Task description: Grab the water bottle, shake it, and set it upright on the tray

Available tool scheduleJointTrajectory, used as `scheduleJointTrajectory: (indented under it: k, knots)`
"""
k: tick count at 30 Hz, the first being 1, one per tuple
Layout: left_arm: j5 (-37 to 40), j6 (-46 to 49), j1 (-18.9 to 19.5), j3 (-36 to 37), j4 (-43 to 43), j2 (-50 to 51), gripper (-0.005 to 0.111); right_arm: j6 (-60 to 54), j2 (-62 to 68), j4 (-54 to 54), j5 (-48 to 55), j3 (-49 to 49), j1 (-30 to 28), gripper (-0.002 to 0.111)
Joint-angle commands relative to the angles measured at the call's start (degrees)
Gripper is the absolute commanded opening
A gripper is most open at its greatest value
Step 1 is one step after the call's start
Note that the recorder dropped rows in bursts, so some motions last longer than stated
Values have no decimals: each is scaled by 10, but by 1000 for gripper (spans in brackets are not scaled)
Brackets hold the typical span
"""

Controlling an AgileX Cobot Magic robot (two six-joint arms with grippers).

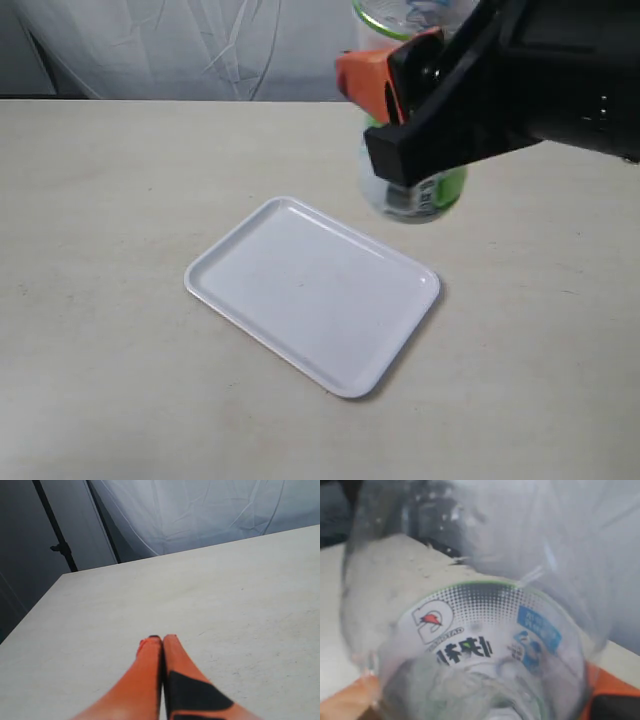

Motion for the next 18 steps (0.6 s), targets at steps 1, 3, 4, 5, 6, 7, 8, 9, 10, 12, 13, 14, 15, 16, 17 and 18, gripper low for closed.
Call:
scheduleJointTrajectory:
  k: [1, 3, 4, 5, 6, 7, 8, 9, 10, 12, 13, 14, 15, 16, 17, 18]
  knots:
    - [-8, -4, 0, 1, -2, -2, 0, 204, 48, -99, 192, -4, -26, -1]
    - [-8, -4, 0, 1, -2, -2, 0, 86, 54, 15, 64, -2, -19, -1]
    - [-8, -4, 0, 1, -2, -2, 0, -41, 54, 101, -22, 1, -12, -1]
    - [-8, -4, 0, 1, -2, -2, 0, -188, 52, 177, -71, 3, -4, -1]
    - [-8, -4, 0, 1, -2, -2, 0, -296, 52, 223, -101, 0, 3, -1]
    - [-8, -4, 0, 1, -2, -2, 0, -324, 52, 237, -106, -9, -1, -1]
    - [-8, -4, 0, 1, -2, -2, 0, -300, 53, 224, -93, -21, -17, -1]
    - [-8, -4, 0, 1, -2, -2, 0, -266, 56, 199, -75, -32, -33, -1]
    - [-8, -4, 0, 1, -2, -2, 0, -205, 61, 165, -57, -40, -54, -1]
    - [-8, -4, 0, 1, -2, -2, 0, -66, 69, 123, -28, -44, -87, -1]
    - [-8, -4, 0, 1, -2, -2, 0, -3, 77, 135, -10, -39, -93, -1]
    - [-8, -4, 0, 1, -2, -2, 0, -16, 78, 145, -17, -34, -90, -1]
    - [-8, -4, 0, 1, -2, -2, 0, -71, 82, 157, -68, -16, -83, -1]
    - [-8, -4, 0, 1, -2, -2, 0, -73, 82, 155, -104, -7, -83, -1]
    - [-8, -4, 0, 1, -2, -2, 0, -60, 82, 152, -200, 16, -102, -1]
    - [-8, -4, 0, 1, -2, -2, 0, -48, 84, 156, -246, 29, -116, -1]
